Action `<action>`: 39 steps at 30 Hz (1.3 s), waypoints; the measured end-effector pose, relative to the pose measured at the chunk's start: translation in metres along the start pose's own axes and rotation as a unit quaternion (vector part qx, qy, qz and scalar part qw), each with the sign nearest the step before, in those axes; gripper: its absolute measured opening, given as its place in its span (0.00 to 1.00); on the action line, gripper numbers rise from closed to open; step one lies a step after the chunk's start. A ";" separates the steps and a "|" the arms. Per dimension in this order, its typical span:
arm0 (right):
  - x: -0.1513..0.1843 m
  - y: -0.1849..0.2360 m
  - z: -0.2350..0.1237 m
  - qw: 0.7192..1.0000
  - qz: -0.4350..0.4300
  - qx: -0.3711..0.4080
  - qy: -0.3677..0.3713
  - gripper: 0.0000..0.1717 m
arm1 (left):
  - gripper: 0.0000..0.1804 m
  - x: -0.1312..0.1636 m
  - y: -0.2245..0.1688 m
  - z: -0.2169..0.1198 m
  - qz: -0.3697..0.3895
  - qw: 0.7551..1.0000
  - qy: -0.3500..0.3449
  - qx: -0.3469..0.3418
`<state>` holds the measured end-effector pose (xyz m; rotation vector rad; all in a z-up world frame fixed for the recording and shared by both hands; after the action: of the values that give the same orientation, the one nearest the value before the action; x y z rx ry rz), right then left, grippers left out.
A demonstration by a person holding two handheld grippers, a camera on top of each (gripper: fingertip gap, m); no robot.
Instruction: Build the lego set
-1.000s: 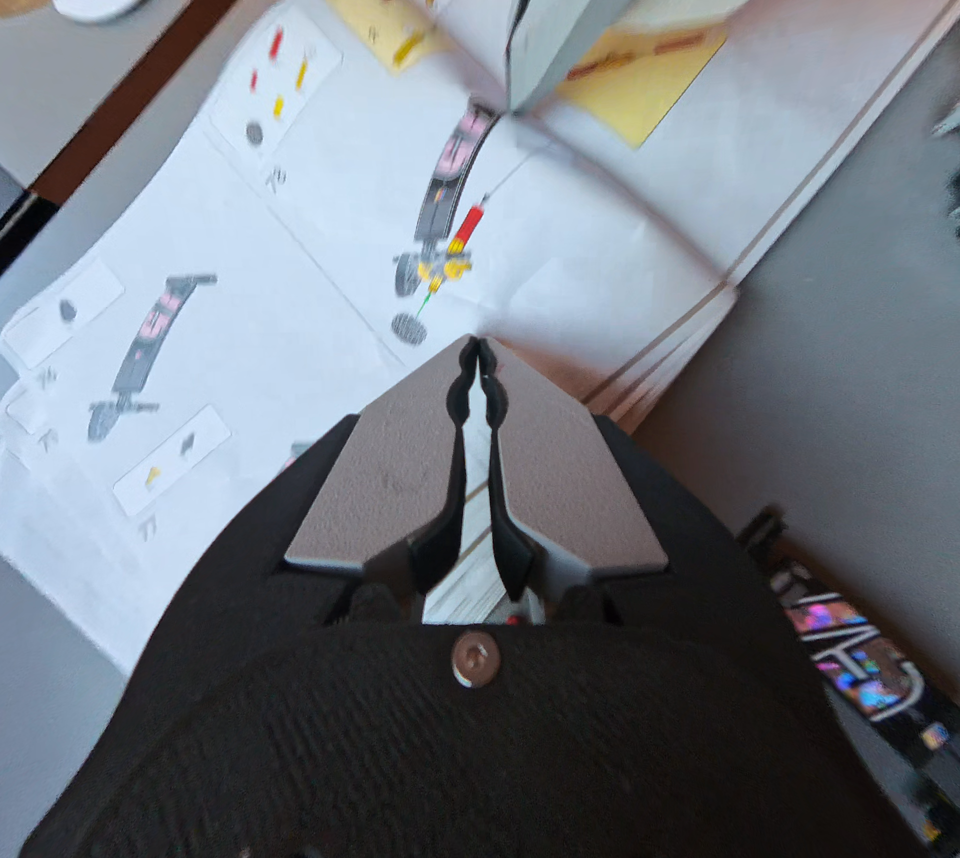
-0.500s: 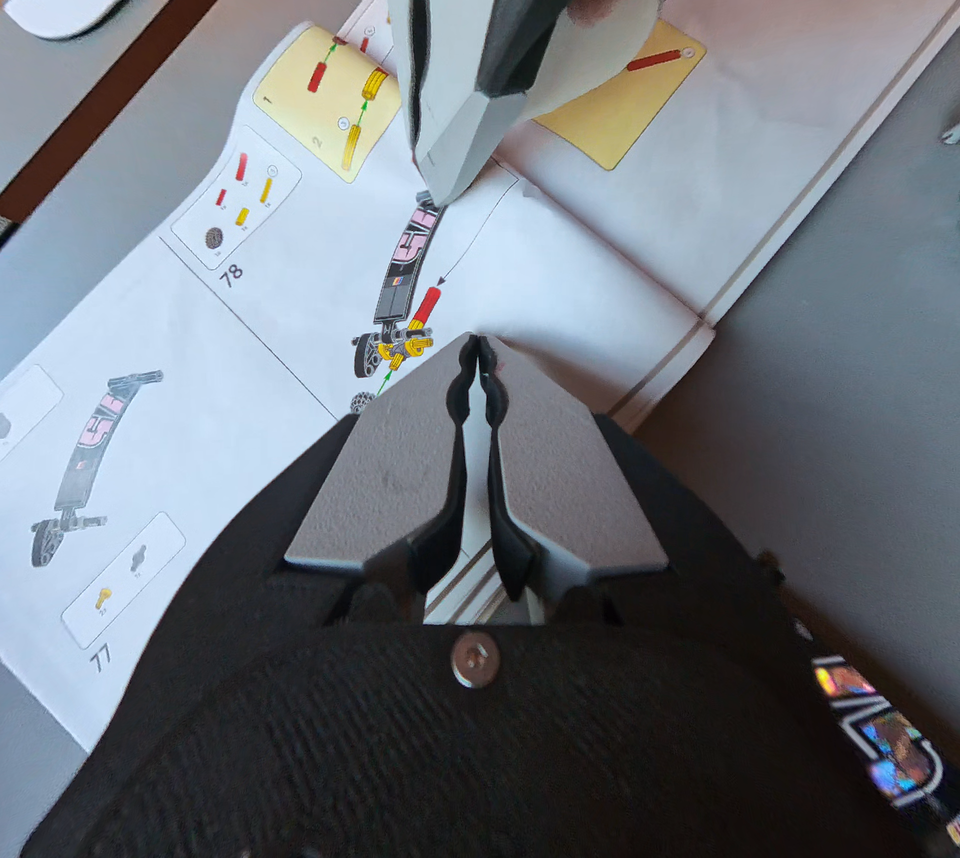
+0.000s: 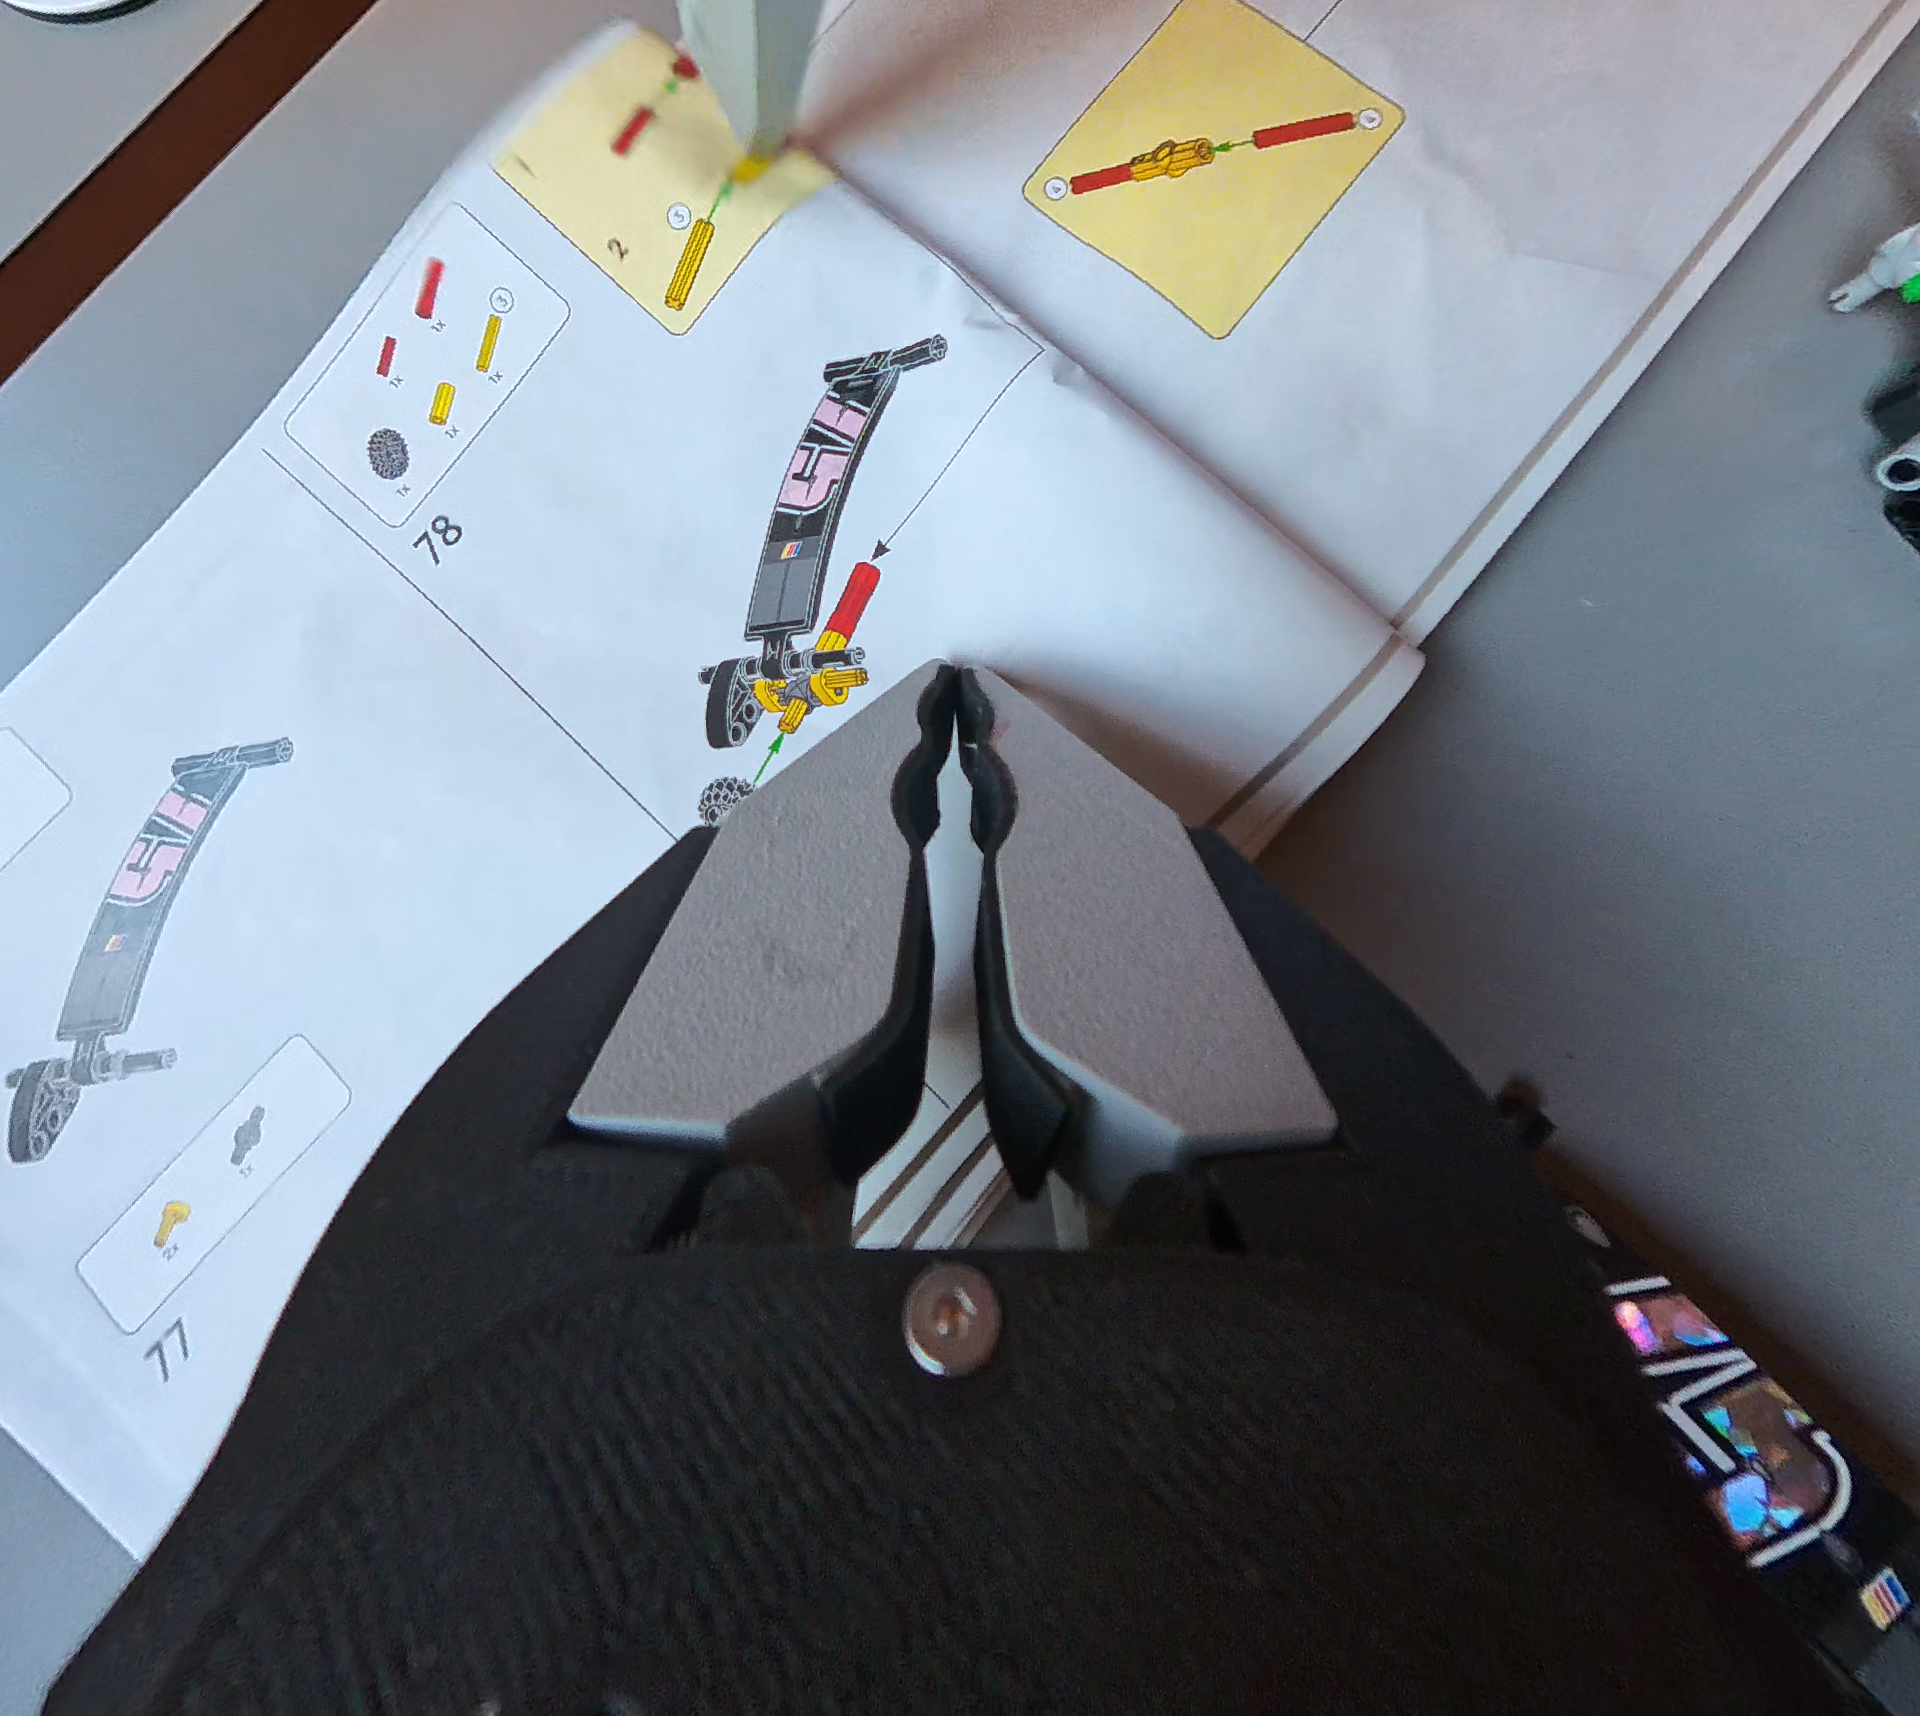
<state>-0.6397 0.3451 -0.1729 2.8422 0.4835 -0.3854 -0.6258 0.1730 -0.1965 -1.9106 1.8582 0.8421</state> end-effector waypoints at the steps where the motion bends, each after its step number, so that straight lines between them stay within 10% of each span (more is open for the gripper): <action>1: -0.002 0.001 0.002 1.000 -0.005 0.005 0.000 0.00 | 0.00 0.000 0.000 0.000 0.002 1.000 0.001 -0.002; 10: -0.028 0.006 -0.001 0.995 -0.053 0.073 0.029 0.00 | 0.00 0.000 -0.001 -0.001 0.000 1.000 0.005 -0.004; 25: 0.036 0.099 -0.026 0.992 -0.040 -0.098 -0.069 0.00 | 0.00 0.002 0.006 0.001 -0.040 0.999 0.001 0.031; 28: 0.051 0.103 0.008 0.996 -0.044 -0.060 0.042 0.00 | 0.00 0.001 0.004 0.000 -0.032 0.999 0.002 0.018; 39: 0.091 0.191 -0.066 0.956 -0.069 -0.113 -0.263 0.00 | 0.00 -0.007 0.002 -0.016 -0.027 0.999 0.016 0.030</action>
<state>-0.4757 0.2132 -0.1025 2.3598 0.5667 -1.0049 -0.6246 0.1685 -0.1802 -1.9396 1.8194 0.7352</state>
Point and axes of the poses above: each gripper's, where its closed fingertips meet, z out along the fingers, x out of its underside, y = z × x across the jaws, the point moved 10 cm from there along -z, back along the fingers, and after that the axes turned 9 degrees about -x, right-handed, at the moved point
